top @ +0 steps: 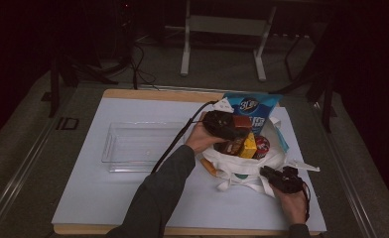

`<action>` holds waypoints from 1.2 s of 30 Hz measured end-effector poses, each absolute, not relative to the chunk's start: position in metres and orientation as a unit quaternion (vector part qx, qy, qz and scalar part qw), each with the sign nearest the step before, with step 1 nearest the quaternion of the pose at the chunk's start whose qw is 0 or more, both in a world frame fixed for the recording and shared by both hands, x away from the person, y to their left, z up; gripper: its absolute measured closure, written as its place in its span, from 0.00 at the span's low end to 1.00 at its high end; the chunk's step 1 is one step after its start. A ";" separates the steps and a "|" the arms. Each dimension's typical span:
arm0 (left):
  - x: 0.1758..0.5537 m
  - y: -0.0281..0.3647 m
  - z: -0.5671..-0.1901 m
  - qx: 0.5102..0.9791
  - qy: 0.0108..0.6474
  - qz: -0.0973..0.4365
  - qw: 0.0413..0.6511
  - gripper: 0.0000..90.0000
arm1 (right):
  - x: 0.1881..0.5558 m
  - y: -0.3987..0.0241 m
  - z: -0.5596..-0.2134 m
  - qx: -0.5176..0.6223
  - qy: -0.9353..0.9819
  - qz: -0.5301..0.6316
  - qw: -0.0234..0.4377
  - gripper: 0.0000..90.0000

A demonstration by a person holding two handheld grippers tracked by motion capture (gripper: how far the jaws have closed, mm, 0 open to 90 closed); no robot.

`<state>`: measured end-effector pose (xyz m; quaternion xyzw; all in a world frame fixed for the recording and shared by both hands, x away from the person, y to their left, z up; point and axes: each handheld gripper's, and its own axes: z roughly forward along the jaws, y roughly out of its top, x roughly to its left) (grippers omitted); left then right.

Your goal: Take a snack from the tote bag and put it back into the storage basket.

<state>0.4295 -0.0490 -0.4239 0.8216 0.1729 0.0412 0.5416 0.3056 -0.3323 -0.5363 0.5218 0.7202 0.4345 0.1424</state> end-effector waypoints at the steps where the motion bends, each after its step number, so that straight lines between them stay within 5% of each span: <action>1: 0.430 -0.049 -0.425 0.819 0.175 0.041 0.545 0.38 | 0.306 -0.332 -0.536 0.522 0.720 0.434 0.142 0.83; 36: 0.413 -0.037 -0.404 0.811 0.167 0.088 0.553 0.48 | 0.305 -0.332 -0.537 0.520 0.721 0.435 0.143 0.83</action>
